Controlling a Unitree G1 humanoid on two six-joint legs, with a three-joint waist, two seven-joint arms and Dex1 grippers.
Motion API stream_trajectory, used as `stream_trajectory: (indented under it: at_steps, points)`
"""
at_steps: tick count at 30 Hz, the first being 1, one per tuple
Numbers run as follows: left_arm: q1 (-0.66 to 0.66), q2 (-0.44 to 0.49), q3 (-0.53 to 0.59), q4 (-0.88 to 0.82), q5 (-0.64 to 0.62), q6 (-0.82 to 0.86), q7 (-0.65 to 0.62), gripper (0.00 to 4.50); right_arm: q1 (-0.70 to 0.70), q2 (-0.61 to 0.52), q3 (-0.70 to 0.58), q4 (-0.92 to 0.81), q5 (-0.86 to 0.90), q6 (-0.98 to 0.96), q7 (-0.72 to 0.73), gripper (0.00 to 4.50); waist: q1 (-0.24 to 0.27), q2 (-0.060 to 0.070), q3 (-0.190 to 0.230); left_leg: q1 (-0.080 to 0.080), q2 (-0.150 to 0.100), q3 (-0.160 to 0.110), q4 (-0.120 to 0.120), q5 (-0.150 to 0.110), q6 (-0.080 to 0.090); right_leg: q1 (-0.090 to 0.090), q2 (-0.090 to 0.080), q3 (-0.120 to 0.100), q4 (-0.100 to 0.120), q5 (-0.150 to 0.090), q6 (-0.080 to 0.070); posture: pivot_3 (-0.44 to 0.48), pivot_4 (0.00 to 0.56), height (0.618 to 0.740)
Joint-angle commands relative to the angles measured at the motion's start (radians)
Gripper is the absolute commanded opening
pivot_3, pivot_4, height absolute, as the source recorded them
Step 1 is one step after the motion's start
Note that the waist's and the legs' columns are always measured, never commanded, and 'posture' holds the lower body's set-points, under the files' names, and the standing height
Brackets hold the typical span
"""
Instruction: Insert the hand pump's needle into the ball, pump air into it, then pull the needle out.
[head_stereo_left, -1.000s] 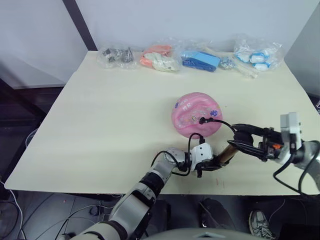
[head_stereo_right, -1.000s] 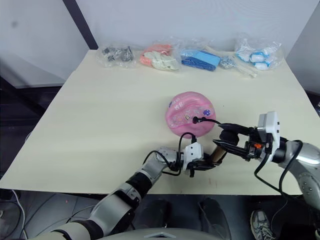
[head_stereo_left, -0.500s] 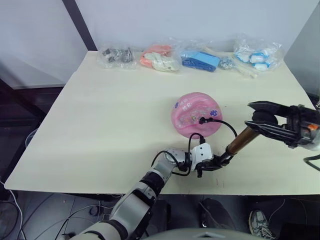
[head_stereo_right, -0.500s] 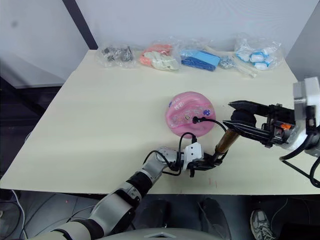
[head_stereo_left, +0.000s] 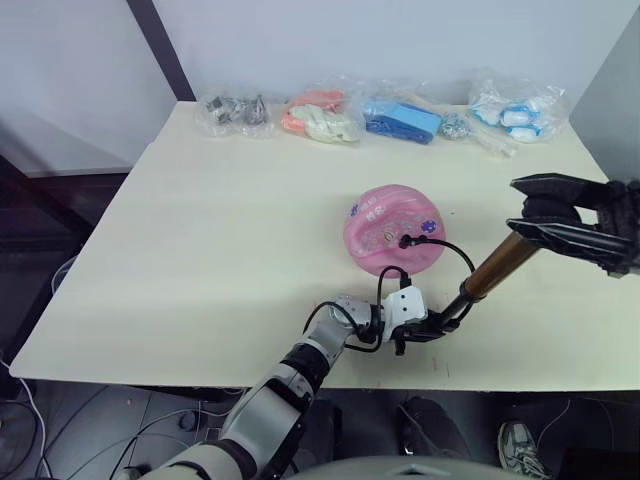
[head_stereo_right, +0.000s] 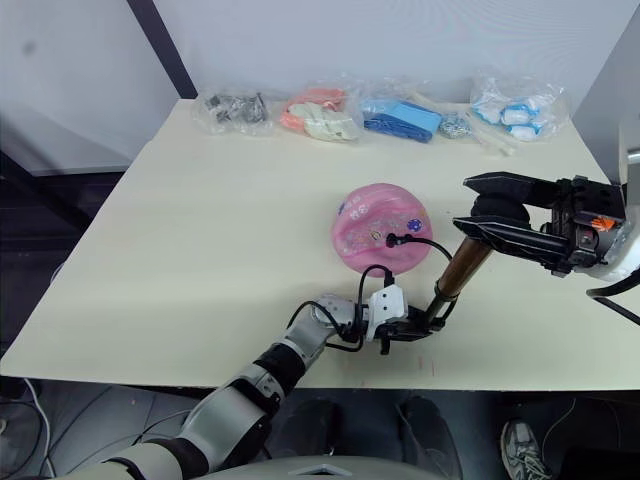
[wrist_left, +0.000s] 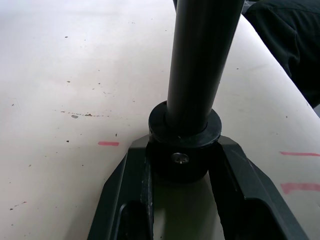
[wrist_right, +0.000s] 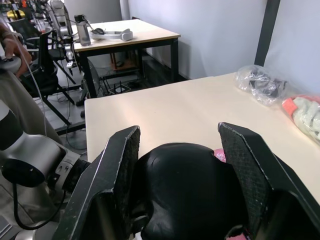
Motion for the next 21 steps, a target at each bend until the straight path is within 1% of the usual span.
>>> stream_trajectory:
  at_steps: [1, 5, 7, 9, 15, 21]
  points:
    - [0.006, 0.000, 0.001, 0.042, 0.019, 0.014, 0.017, 1.07, 0.054, 0.045, 0.075, -0.039, -0.121, -0.061, 0.046, 2.02, -0.001, 0.000, 0.000, 0.000, 0.000, 0.000, 0.000, 0.000, 0.000, 0.001, 0.000, 0.000, 0.000, 0.000, 0.000, 0.000, 0.150, 0.736]
    - [0.002, -0.001, 0.004, 0.045, 0.021, 0.013, 0.016, 1.07, 0.113, 0.126, 0.172, -0.020, -0.279, -0.168, 0.077, 2.02, -0.003, 0.000, -0.001, 0.002, 0.000, 0.000, 0.000, 0.000, 0.000, 0.001, 0.000, 0.000, 0.000, 0.000, 0.000, 0.000, 0.150, 0.736]
    - [0.001, -0.001, 0.003, 0.048, 0.023, 0.010, 0.016, 1.07, 0.150, 0.144, 0.236, 0.002, -0.386, -0.235, 0.110, 2.02, -0.003, 0.000, -0.001, 0.002, 0.000, 0.000, 0.000, 0.000, 0.000, 0.002, 0.000, 0.000, 0.000, 0.000, 0.000, 0.000, 0.150, 0.736]
    - [-0.001, -0.002, 0.004, 0.049, 0.023, 0.010, 0.016, 1.07, 0.167, 0.176, 0.286, 0.026, -0.448, -0.281, 0.117, 2.02, -0.005, 0.000, -0.001, 0.003, -0.001, 0.000, 0.000, 0.000, 0.000, 0.002, 0.000, 0.000, 0.000, 0.000, 0.000, 0.000, 0.150, 0.736]
    - [-0.001, 0.000, 0.010, 0.051, 0.022, 0.011, 0.018, 1.07, 0.194, 0.269, 0.407, 0.068, -0.564, -0.375, 0.119, 2.02, -0.010, -0.001, -0.002, 0.004, -0.001, 0.000, 0.000, 0.000, 0.000, 0.003, 0.001, 0.000, 0.000, 0.000, 0.000, 0.000, 0.150, 0.736]
    - [-0.005, -0.006, 0.016, 0.054, 0.023, 0.013, 0.029, 1.07, 0.235, 0.328, 0.468, 0.128, -0.661, -0.462, 0.127, 2.02, -0.010, -0.001, -0.003, 0.005, -0.001, 0.000, 0.000, 0.000, 0.000, 0.004, 0.001, 0.000, 0.000, 0.000, 0.000, 0.000, 0.150, 0.736]
